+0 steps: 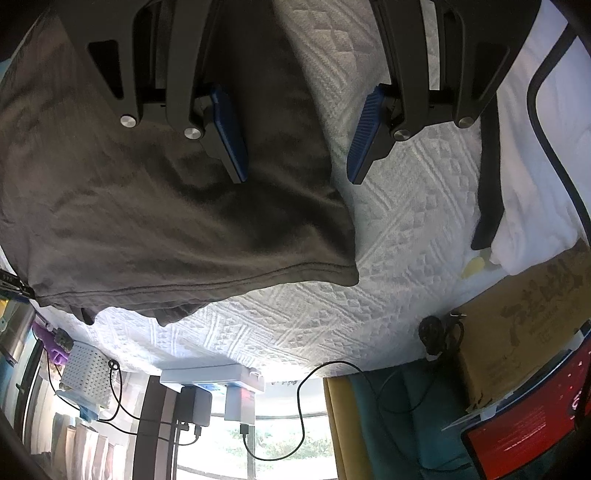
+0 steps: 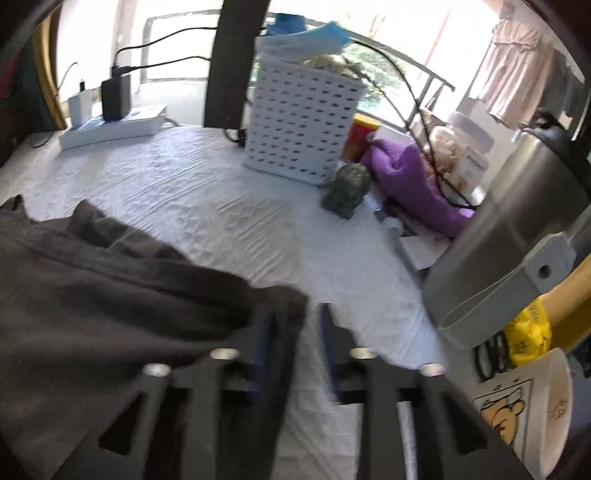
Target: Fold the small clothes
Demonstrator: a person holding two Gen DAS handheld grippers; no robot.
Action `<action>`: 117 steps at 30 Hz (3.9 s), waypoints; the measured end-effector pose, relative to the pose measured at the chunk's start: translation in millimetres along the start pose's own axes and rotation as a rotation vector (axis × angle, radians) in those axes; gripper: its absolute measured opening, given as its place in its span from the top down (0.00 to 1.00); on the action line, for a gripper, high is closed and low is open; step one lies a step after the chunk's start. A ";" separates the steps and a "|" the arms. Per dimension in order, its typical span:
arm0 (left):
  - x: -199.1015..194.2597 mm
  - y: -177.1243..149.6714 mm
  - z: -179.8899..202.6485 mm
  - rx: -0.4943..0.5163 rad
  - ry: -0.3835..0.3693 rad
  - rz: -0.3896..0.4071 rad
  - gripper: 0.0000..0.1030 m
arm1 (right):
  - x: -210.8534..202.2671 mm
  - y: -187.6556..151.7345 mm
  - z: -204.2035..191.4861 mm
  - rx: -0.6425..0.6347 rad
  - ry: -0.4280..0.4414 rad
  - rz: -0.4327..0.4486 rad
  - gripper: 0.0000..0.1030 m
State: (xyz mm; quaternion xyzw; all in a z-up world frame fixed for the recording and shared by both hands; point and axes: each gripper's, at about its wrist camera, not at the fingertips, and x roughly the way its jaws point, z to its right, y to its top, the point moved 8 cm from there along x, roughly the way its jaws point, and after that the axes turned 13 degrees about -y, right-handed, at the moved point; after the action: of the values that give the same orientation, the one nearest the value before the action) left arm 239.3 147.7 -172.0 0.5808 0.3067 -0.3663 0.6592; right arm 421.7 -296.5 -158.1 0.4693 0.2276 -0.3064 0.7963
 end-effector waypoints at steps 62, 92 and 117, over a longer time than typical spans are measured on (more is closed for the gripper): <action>-134.2 -142.2 82.7 0.071 -0.168 0.174 0.95 | -204.1 -201.8 0.4 0.192 0.127 0.037 0.88; -138.4 -144.3 55.9 -0.010 -0.136 0.131 0.96 | -202.4 -209.1 6.3 0.197 0.074 0.040 0.39; -187.8 -71.3 87.5 0.160 -0.121 0.279 0.96 | -190.5 -223.5 38.6 0.059 -0.065 0.035 0.94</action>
State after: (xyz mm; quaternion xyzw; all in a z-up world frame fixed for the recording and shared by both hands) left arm 75.5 80.7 -42.8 0.6453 0.1528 -0.3288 0.6724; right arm 132.8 -361.6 -152.4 0.4863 0.1841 -0.3143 0.7943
